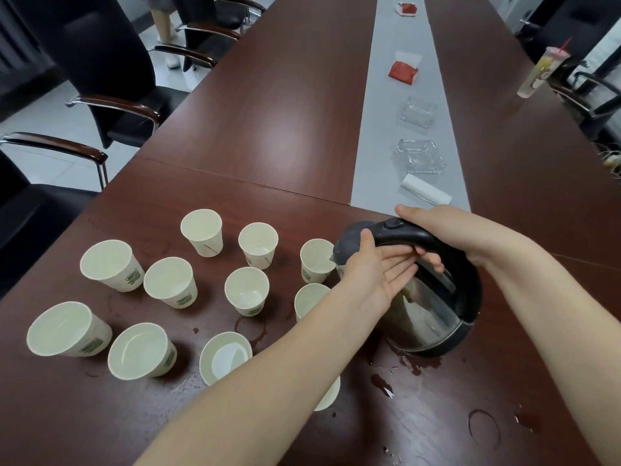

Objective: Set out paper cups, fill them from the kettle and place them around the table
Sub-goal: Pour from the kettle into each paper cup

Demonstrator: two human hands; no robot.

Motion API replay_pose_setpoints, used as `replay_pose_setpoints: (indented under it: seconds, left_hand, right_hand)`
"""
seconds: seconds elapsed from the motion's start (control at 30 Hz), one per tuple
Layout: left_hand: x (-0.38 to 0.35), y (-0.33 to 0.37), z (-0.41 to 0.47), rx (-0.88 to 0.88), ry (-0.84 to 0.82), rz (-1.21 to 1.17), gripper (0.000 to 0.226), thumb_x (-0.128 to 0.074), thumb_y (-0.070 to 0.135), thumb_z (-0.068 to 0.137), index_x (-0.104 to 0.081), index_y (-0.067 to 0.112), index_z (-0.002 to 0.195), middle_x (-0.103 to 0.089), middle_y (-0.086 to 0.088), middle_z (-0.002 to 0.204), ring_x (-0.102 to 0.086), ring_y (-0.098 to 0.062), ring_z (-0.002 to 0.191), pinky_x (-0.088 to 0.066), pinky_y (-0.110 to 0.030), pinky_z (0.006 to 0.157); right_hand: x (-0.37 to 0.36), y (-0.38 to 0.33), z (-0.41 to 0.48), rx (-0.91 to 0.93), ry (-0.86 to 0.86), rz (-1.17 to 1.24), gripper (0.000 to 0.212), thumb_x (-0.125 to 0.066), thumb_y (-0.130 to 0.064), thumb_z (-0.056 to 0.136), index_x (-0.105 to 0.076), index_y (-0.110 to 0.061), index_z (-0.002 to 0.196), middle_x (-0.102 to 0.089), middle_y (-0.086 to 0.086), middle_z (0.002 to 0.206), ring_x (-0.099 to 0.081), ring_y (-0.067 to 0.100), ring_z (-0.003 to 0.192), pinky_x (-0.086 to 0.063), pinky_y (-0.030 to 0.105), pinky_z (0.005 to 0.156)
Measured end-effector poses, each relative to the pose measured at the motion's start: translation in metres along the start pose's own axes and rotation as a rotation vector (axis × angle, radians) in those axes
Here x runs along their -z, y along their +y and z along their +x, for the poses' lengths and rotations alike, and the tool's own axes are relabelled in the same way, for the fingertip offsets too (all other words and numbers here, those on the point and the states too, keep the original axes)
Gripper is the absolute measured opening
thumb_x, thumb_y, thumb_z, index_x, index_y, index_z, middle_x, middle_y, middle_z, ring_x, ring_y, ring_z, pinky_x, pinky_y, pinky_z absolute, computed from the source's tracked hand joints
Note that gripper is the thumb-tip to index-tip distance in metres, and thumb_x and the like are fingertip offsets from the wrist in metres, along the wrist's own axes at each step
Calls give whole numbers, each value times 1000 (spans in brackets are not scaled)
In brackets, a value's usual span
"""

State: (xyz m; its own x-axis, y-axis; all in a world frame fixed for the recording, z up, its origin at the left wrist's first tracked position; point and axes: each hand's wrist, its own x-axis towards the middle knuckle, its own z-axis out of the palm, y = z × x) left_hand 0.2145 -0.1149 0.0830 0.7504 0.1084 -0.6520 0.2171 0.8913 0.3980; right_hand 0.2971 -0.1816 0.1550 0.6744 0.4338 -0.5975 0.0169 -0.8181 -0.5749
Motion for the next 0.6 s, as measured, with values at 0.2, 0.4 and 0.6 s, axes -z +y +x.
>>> replay_pose_setpoints:
  seconds: [0.2, 0.4, 0.6]
  left_hand:
    - [0, 3, -1, 3, -2, -17, 69, -26, 50, 101, -63, -3, 77, -69, -9, 57, -65, -18, 71, -55, -24, 63]
    - [0, 5, -2, 5, -4, -35, 68, -26, 50, 101, -63, -3, 77, -69, -10, 58, -66, -19, 71, -55, -24, 63]
    - [0, 4, -2, 4, -10, -35, 68, -27, 50, 101, -63, -3, 77, -69, -10, 59, -66, -19, 71, -55, -24, 64]
  right_hand:
    - [1, -5, 1, -22, -13, -29, 65, -43, -59, 90, -48, -6, 53, -43, 8, 35, -41, 19, 31, -39, 19, 40]
    - [1, -10, 1, -38, -20, -54, 65, -43, -59, 90, -48, -6, 54, -43, 7, 36, -40, 19, 31, -39, 19, 39]
    - [2, -10, 0, -29, -13, -51, 64, -43, -59, 90, -48, -6, 54, -43, 7, 35, -40, 19, 30, -39, 19, 39]
